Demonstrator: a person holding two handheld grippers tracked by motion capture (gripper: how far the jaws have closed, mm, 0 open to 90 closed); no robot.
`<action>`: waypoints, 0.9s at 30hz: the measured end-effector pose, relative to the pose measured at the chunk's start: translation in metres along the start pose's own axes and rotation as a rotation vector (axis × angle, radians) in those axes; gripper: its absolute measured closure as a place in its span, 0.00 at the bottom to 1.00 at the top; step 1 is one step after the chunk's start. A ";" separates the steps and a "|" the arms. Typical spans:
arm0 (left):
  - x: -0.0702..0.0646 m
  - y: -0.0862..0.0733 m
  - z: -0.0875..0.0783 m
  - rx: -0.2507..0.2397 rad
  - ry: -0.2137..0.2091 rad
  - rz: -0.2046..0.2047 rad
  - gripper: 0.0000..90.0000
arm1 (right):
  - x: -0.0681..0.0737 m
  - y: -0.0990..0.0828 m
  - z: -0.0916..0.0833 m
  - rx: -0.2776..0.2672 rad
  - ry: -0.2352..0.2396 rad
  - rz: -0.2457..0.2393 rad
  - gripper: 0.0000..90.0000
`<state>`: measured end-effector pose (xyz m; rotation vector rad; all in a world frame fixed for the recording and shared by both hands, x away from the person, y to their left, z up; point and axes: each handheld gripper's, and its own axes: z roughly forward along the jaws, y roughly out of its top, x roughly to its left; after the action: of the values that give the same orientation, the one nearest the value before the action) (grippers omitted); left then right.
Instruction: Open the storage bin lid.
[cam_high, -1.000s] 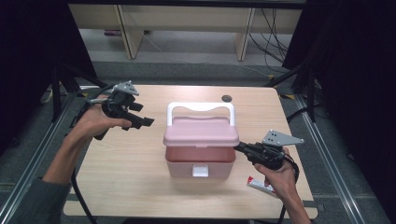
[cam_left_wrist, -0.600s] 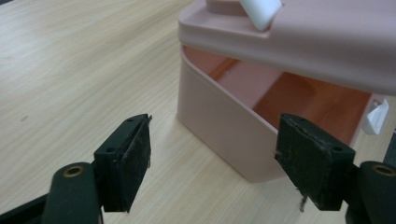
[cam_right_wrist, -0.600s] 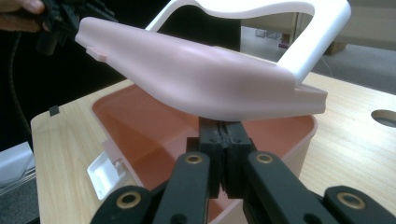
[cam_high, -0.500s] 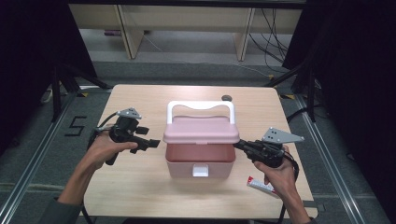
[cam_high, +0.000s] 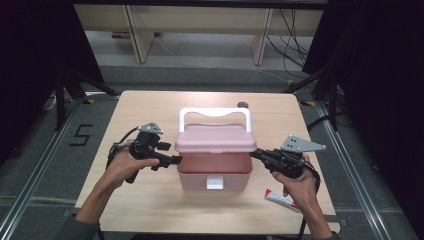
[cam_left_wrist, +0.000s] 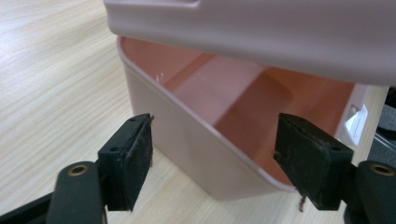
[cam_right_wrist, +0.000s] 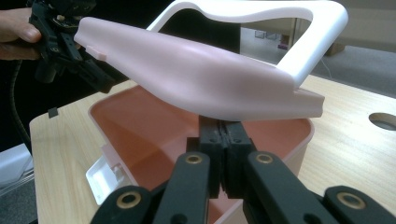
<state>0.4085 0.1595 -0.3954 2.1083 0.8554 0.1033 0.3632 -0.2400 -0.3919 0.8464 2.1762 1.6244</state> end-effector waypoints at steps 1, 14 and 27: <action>0.000 0.000 0.002 -0.006 -0.007 0.002 0.33 | 0.000 0.000 -0.001 0.012 -0.005 0.001 1.00; 0.000 -0.008 0.018 0.009 -0.027 0.015 0.53 | -0.002 0.007 0.000 0.015 -0.006 0.022 1.00; -0.003 -0.011 0.018 -0.005 -0.012 0.004 0.56 | -0.009 0.014 0.006 -0.002 -0.005 -0.003 1.00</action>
<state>0.4070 0.1495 -0.4144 2.1037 0.8428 0.0948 0.3775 -0.2385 -0.3816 0.8447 2.1716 1.6207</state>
